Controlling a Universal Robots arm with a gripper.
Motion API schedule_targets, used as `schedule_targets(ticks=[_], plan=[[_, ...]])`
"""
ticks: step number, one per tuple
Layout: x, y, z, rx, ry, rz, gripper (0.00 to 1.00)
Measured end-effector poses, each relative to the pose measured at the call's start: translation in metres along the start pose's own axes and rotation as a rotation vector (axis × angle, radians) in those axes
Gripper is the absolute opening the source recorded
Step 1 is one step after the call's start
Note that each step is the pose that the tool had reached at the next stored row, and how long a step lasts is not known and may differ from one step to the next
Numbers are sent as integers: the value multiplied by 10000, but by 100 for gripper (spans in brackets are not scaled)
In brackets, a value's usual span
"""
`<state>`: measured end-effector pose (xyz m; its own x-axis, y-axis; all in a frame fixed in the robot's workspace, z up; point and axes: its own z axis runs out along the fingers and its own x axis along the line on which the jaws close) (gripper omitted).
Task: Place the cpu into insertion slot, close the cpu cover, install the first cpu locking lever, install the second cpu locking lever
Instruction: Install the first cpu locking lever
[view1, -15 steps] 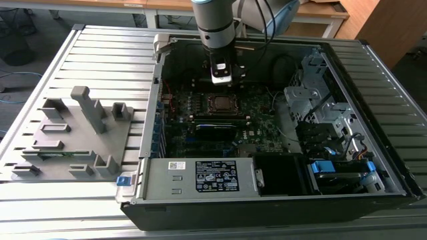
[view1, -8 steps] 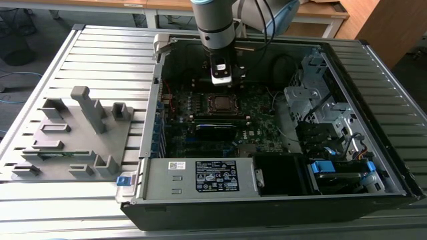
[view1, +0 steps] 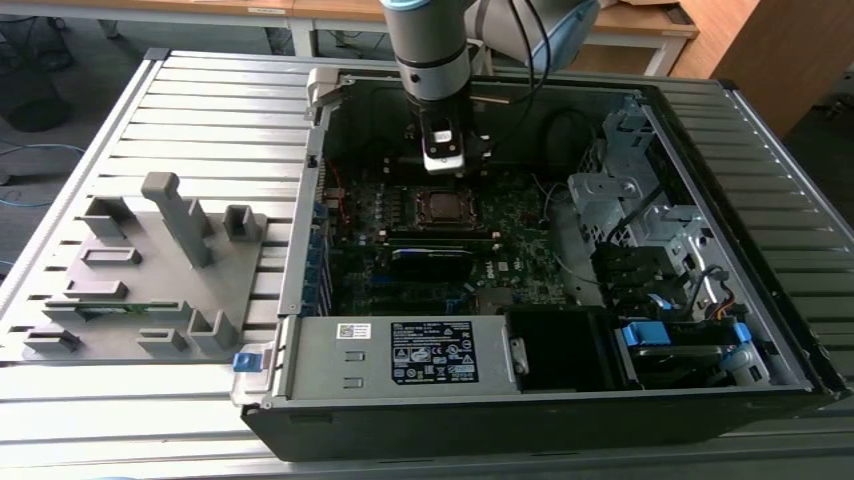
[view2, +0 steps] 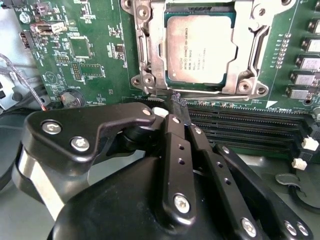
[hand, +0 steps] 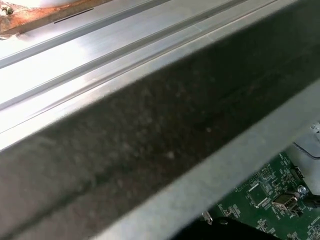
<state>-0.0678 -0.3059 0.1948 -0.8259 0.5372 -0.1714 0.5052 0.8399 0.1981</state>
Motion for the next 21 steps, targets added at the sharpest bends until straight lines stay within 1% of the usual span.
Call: schedule_targets(ticks=[3, 8, 17, 21], plan=[[0, -1, 0, 3, -2, 0, 11], [-4, 4, -20, 2, -2, -1, 11], [28, 53, -16, 6, -6, 19, 11], [31, 56, -8, 9, -9, 26, 11]])
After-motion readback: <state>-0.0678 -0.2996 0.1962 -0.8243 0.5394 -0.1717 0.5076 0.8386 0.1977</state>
